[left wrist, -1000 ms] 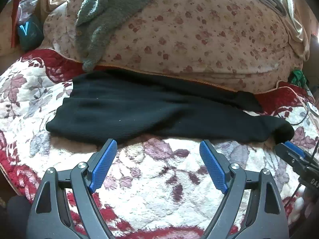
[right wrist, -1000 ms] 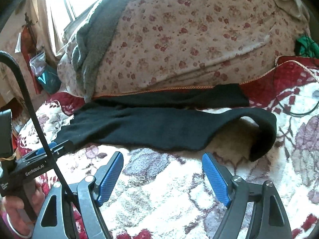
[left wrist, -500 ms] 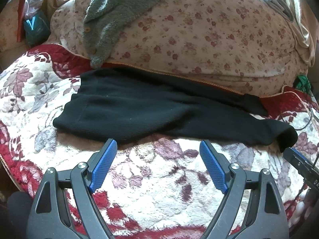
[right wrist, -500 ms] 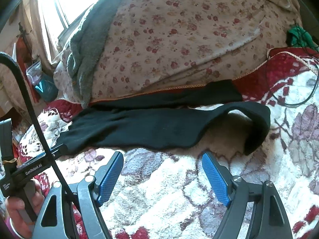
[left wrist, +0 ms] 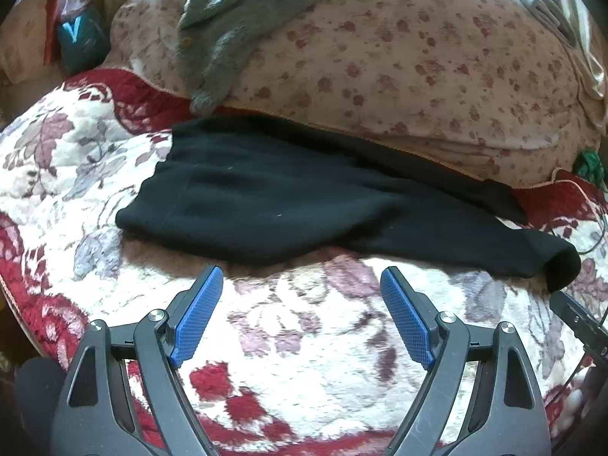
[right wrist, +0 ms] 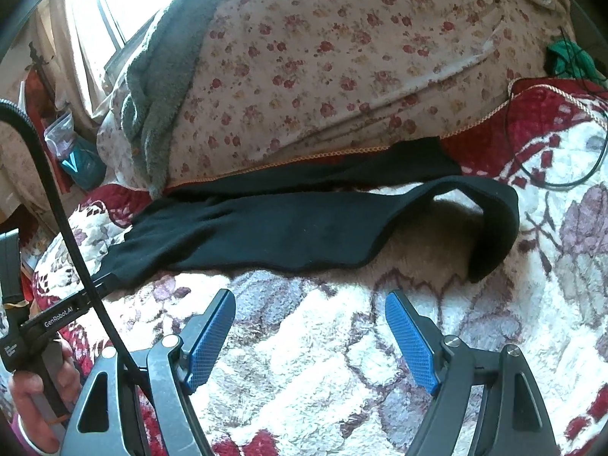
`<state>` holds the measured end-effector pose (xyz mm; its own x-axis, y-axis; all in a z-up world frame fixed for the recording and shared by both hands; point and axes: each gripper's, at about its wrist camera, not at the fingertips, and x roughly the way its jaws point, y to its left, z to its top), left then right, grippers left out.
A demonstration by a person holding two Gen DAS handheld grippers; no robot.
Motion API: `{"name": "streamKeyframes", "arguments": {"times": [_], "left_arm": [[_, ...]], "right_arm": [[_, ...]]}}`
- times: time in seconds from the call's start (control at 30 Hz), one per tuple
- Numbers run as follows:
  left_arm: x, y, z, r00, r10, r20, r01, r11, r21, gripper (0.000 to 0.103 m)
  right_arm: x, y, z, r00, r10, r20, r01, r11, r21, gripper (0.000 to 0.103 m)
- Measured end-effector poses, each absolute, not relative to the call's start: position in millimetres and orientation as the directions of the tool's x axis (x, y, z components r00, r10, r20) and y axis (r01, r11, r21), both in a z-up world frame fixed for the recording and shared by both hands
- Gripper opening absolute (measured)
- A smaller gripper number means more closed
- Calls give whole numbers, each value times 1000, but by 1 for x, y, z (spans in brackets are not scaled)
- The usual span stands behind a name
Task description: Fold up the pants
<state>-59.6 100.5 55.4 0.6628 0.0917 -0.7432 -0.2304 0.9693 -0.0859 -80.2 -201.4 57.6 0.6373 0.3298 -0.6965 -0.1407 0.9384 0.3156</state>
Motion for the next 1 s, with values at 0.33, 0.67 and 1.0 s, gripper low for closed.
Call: {"name": "streamKeyframes", "arguments": {"times": [0.33,0.67,1.0], "left_arm": [[-71,168,39,629,81,-773,-372,905,-207,86],[-52,195,19,606,18,-795,-452,830,-325,86],[-23,198,14,632,51,-773,-469,820,-329,86]], "right_arm": [[-77,-212,46,618,321,-718,-104,938,331,80],[-72,-223,39,606,322,-728,-81,935,346,80],[-56,-263,21,621,396,-677,23,853,521,80]]}}
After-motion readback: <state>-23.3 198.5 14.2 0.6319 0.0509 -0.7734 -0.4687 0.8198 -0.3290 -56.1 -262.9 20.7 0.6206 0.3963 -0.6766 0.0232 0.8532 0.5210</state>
